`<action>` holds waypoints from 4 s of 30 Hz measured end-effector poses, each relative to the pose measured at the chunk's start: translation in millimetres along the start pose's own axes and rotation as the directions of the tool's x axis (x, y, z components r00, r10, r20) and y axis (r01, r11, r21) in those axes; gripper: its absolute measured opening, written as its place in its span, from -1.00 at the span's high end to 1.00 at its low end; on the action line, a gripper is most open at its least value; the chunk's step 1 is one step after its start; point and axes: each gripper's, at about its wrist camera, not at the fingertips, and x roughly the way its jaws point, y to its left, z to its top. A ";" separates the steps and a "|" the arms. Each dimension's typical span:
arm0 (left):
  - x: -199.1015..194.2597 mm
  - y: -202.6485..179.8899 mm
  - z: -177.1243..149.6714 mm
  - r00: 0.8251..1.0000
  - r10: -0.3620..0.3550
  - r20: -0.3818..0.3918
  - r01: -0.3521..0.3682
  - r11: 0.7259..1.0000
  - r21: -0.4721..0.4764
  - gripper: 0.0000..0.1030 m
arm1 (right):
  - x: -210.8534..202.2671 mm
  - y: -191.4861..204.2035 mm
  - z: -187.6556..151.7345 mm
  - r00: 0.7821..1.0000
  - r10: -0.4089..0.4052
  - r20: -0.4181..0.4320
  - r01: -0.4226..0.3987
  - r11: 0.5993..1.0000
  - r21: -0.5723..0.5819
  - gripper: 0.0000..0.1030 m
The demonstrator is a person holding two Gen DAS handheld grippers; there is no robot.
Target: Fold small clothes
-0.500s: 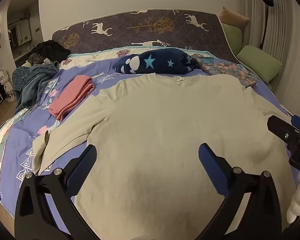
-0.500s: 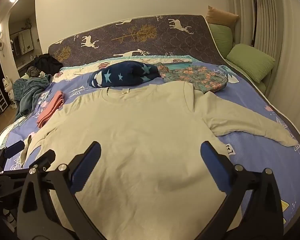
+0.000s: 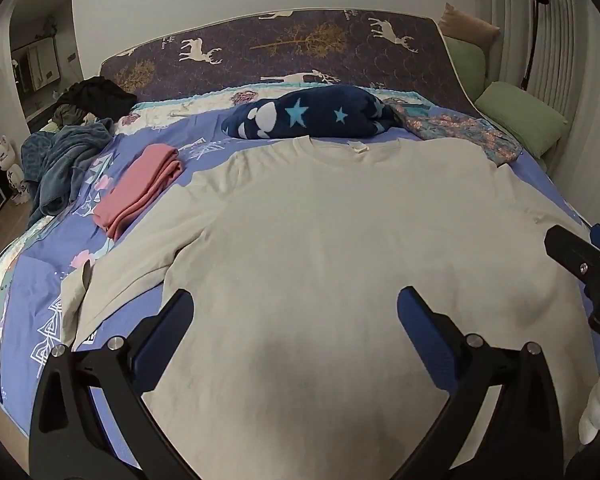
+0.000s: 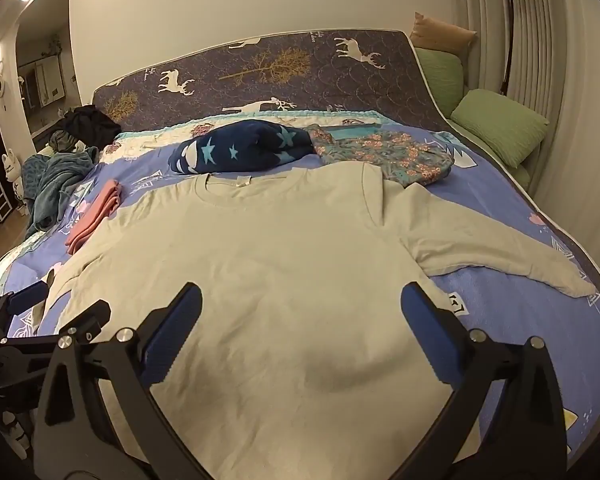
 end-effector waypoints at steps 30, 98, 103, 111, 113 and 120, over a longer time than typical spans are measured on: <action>10.5 7.2 -8.7 0.998 -0.055 -0.021 0.055 0.998 -0.019 -0.95 | 7.4 7.0 -2.8 0.999 -0.035 0.026 0.035 0.999 -0.032 -0.96; 3.3 64.4 -27.0 0.997 -0.067 0.022 0.070 0.991 -0.118 -0.79 | 6.4 47.6 -5.6 0.997 0.074 -0.001 -0.074 0.986 -0.151 -0.54; 20.4 105.1 -33.1 0.996 -0.090 -0.014 0.084 0.971 -0.226 -0.46 | 13.5 48.3 -6.7 0.997 0.068 -0.027 -0.072 0.986 -0.149 -0.53; 67.0 238.1 -36.7 0.959 0.225 -0.172 -0.275 0.882 -0.383 -0.28 | 21.3 44.3 -7.7 0.998 0.037 -0.047 -0.043 0.988 -0.148 -0.53; 81.0 266.8 -34.9 0.935 0.281 -0.215 -0.345 0.856 -0.385 -0.28 | 23.9 42.2 -7.9 0.998 0.032 -0.053 -0.039 0.989 -0.141 -0.53; 130.1 309.7 -35.2 0.904 0.268 -0.333 -0.385 0.851 -0.358 -0.30 | 34.1 40.4 -8.0 0.997 0.022 -0.075 -0.031 0.992 -0.125 -0.54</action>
